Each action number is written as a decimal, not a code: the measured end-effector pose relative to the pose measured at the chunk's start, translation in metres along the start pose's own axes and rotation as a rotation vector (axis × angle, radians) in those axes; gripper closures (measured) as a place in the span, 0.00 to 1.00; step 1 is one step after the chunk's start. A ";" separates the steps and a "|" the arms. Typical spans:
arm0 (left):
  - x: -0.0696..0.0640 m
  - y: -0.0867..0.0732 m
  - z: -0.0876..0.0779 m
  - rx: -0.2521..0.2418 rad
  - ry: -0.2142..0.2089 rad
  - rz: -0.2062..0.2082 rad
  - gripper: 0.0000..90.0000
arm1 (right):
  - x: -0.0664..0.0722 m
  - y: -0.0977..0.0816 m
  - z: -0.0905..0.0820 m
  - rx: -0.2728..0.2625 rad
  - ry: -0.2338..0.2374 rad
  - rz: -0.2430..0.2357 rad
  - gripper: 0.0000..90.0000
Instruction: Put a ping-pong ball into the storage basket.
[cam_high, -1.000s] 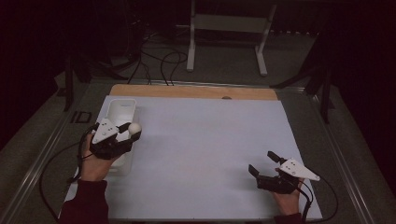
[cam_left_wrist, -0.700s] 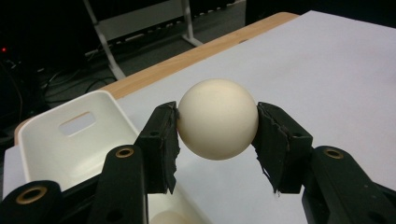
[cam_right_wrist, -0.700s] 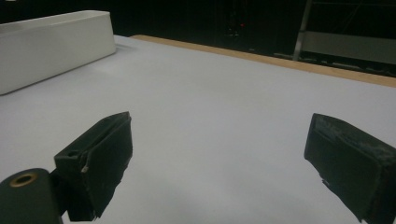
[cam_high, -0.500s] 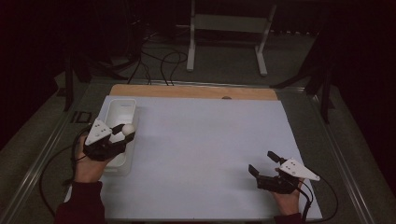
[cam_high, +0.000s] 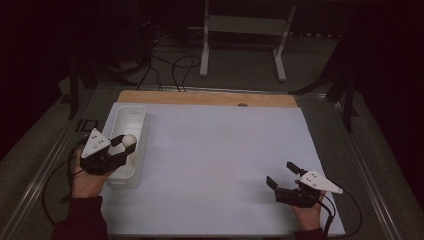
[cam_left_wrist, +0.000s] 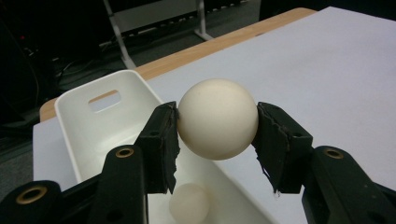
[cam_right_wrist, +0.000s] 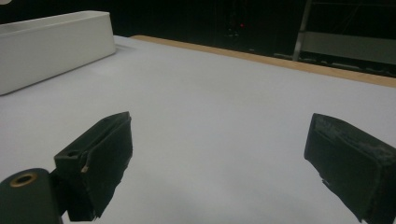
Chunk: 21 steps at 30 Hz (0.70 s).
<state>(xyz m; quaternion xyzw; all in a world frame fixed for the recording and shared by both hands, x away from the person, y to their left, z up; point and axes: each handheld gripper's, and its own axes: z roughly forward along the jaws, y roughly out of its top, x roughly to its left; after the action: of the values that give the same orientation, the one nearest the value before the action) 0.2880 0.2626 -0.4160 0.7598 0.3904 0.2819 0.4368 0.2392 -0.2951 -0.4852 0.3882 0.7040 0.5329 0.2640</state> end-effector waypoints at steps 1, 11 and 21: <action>0.000 0.000 0.000 0.000 0.000 0.000 0.56 | 0.000 0.000 0.000 0.000 0.000 0.001 0.08; 0.005 -0.005 -0.005 0.007 0.017 -0.014 0.56 | 0.000 0.000 -0.001 0.000 -0.002 0.000 0.08; 0.009 -0.009 -0.010 0.014 0.035 -0.023 0.56 | -0.001 0.000 -0.001 0.001 -0.004 -0.001 0.08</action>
<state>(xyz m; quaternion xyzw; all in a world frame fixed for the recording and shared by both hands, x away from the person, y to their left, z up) 0.2821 0.2774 -0.4188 0.7533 0.4087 0.2875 0.4276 0.2390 -0.2960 -0.4848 0.3889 0.7039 0.5319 0.2653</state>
